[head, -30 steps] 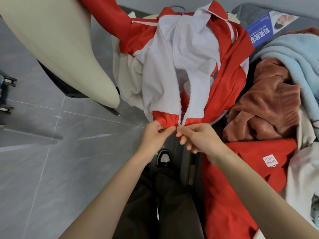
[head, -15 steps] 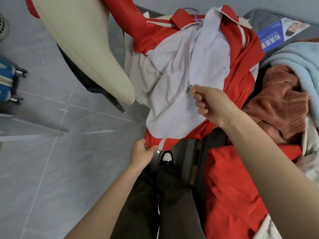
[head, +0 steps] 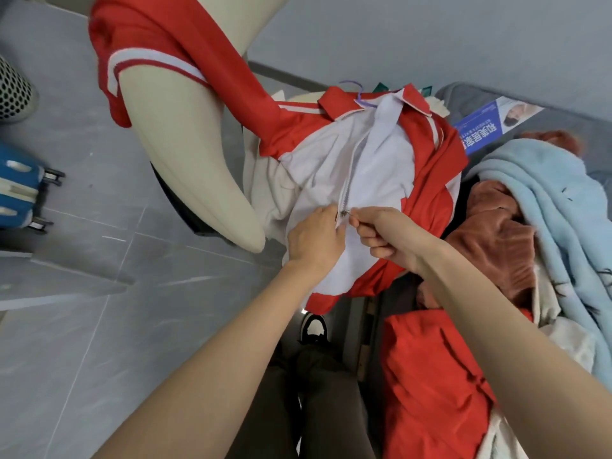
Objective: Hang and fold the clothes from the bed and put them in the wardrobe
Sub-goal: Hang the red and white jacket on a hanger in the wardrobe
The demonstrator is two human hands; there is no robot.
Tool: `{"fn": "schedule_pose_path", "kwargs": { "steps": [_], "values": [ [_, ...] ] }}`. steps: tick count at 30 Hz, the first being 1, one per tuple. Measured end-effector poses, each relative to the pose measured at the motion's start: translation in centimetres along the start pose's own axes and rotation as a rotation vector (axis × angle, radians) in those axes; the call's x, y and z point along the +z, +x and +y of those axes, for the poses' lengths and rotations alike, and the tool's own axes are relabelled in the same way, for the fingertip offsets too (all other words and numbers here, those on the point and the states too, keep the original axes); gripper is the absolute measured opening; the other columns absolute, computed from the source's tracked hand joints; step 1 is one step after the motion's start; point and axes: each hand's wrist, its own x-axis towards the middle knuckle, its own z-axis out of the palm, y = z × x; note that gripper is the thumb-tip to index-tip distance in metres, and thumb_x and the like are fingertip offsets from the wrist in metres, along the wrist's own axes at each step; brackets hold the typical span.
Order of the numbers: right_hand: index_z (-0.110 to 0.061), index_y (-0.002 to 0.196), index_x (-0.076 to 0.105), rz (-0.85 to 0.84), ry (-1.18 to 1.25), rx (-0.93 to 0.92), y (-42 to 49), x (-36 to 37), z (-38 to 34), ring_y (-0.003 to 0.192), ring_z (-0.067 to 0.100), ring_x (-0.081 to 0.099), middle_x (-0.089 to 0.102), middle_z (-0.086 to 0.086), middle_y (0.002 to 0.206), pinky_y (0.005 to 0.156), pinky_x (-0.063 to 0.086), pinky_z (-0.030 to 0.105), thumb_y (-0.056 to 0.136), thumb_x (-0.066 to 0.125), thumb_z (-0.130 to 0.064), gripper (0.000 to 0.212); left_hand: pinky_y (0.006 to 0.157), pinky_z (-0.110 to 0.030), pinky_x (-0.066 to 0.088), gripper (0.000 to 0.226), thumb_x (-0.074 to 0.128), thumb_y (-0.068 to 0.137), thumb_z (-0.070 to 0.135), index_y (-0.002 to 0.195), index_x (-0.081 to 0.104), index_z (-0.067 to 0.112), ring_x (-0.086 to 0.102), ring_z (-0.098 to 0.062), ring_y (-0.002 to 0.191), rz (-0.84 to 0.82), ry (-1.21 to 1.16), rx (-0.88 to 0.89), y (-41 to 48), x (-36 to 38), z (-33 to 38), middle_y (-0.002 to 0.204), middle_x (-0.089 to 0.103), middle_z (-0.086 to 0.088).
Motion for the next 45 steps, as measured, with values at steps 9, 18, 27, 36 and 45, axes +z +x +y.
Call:
{"fn": "schedule_pose_path", "kwargs": {
  "steps": [9, 18, 27, 36, 45],
  "values": [
    [-0.02, 0.07, 0.046, 0.125, 0.522, -0.049, 3.0, -3.2, -6.1, 0.035, 0.004, 0.021, 0.034, -0.012, 0.048, 0.03, 0.013, 0.014, 0.101, 0.039, -0.017, 0.032, 0.065, -0.032, 0.037, 0.011, 0.047, 0.097, 0.021, 0.088, 0.042, 0.018, 0.054, -0.021, 0.082, -0.28, 0.093, -0.235, 0.1, 0.4, -1.2, 0.086, 0.05, 0.001],
    [-0.021, 0.072, 0.048, 0.067, 0.075, -0.059, 8.1, -7.6, -11.5, 0.037, 0.004, 0.018, 0.035, -0.006, 0.054, 0.031, 0.013, 0.016, 0.096, 0.043, -0.02, 0.025, 0.068, -0.032, 0.041, 0.048, 0.049, 0.093, 0.047, 0.121, 0.041, 0.009, 0.058, -0.024, 0.099, -0.136, 0.052, -0.262, 8.7, -0.9, 4.6, 0.111, 0.056, -0.004],
    [-0.017, 0.066, 0.045, 0.083, 0.502, -0.074, 13.8, -11.4, -16.4, 0.032, 0.003, 0.022, 0.035, -0.007, 0.056, 0.027, 0.014, 0.014, 0.098, 0.039, -0.01, 0.033, 0.061, -0.029, 0.036, 0.033, 0.057, 0.091, 0.028, 0.067, 0.036, 0.023, 0.052, -0.018, 0.073, -0.227, -0.002, -0.334, 13.6, -0.7, 4.4, 0.067, 0.046, 0.009],
    [-0.014, 0.075, 0.069, 0.234, -0.443, -0.066, 19.3, -13.7, -18.0, 0.052, 0.013, 0.047, 0.056, -0.002, 0.063, 0.047, 0.037, 0.022, 0.095, 0.048, -0.026, 0.031, 0.081, -0.032, 0.049, 0.038, 0.05, 0.092, 0.047, 0.117, 0.05, 0.018, 0.061, -0.021, 0.102, -0.389, 0.204, -0.336, 18.4, -1.3, 4.1, 0.113, 0.063, 0.0],
    [-0.003, 0.106, 0.064, 0.416, -0.993, -0.525, 23.8, -14.6, -20.2, 0.097, 0.027, 0.057, 0.064, 0.013, 0.105, 0.072, 0.041, 0.03, 0.094, 0.051, -0.008, 0.018, 0.083, -0.03, 0.047, 0.033, 0.056, 0.094, 0.028, 0.126, 0.049, 0.023, 0.059, -0.019, 0.102, -0.28, 0.099, -0.245, 22.9, -0.3, 4.4, 0.115, 0.063, 0.003]
  ]
}}
